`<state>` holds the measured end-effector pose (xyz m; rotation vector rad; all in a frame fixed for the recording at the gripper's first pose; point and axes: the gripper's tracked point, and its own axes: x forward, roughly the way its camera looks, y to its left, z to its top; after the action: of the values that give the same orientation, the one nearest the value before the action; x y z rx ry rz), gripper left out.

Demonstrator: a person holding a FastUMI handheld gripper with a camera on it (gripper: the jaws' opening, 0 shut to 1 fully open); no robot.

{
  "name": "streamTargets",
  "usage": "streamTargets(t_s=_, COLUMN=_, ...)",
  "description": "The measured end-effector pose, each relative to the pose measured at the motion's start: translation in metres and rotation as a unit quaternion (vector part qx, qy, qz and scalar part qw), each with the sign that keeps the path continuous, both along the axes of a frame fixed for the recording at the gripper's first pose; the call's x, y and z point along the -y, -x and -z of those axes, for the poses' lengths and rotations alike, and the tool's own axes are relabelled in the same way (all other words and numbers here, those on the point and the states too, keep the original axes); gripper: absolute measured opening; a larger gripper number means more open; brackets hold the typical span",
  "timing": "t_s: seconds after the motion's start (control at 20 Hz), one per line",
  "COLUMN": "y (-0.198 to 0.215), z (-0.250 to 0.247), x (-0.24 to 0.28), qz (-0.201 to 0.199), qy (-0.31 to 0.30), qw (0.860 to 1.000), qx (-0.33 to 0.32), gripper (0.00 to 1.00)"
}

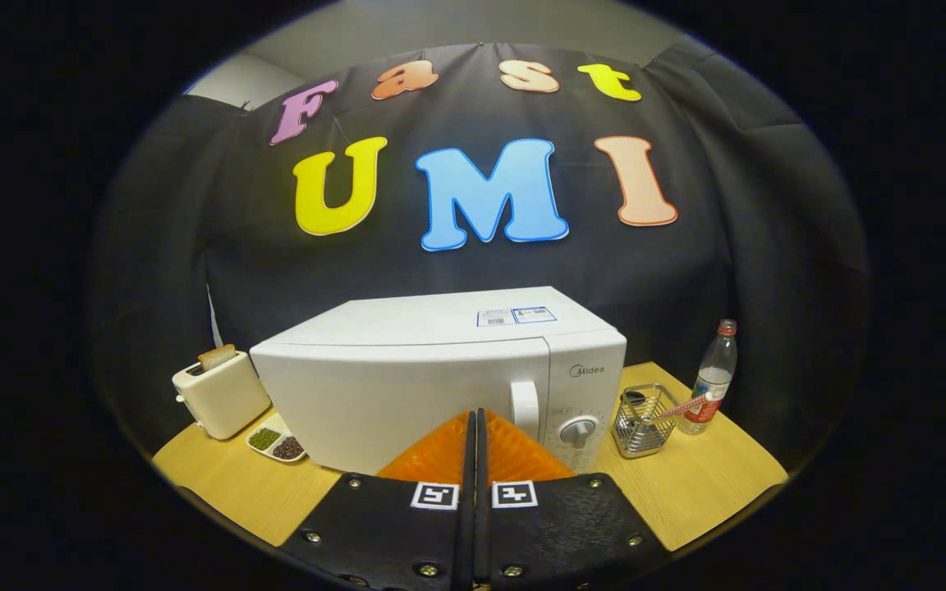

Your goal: Open the microwave, put the food inside, and close the microwave door.

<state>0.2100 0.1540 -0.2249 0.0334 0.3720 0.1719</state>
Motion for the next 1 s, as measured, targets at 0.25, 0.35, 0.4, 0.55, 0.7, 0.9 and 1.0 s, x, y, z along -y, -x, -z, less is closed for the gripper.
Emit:
streamTargets(t_s=0.25, y=0.049, z=-0.042, x=0.001, qz=0.007, qy=0.001, qw=0.999, qx=0.036, gripper=0.01)
streamTargets(t_s=0.35, y=0.067, z=-0.055, x=0.001, qz=0.007, qy=0.001, qw=0.999, qx=0.043, gripper=0.01)
streamTargets(t_s=0.4, y=0.077, z=-0.061, x=0.000, qz=0.007, qy=0.001, qw=0.999, qx=0.047, gripper=0.01)
streamTargets(t_s=0.55, y=0.103, z=-0.077, x=-0.003, qz=0.001, qy=-0.001, qw=0.998, qx=0.059, gripper=0.01)
streamTargets(t_s=0.7, y=0.128, z=-0.086, x=-0.003, qz=0.001, qy=-0.005, qw=0.998, qx=0.067, gripper=0.01)
streamTargets(t_s=0.9, y=0.156, z=-0.092, x=0.002, qz=0.002, qy=-0.010, qw=0.997, qx=0.071, gripper=0.46)
streamTargets(t_s=1.0, y=0.166, z=-0.098, x=0.001, qz=-0.004, qy=-0.011, qw=0.997, qx=0.074, gripper=0.76)
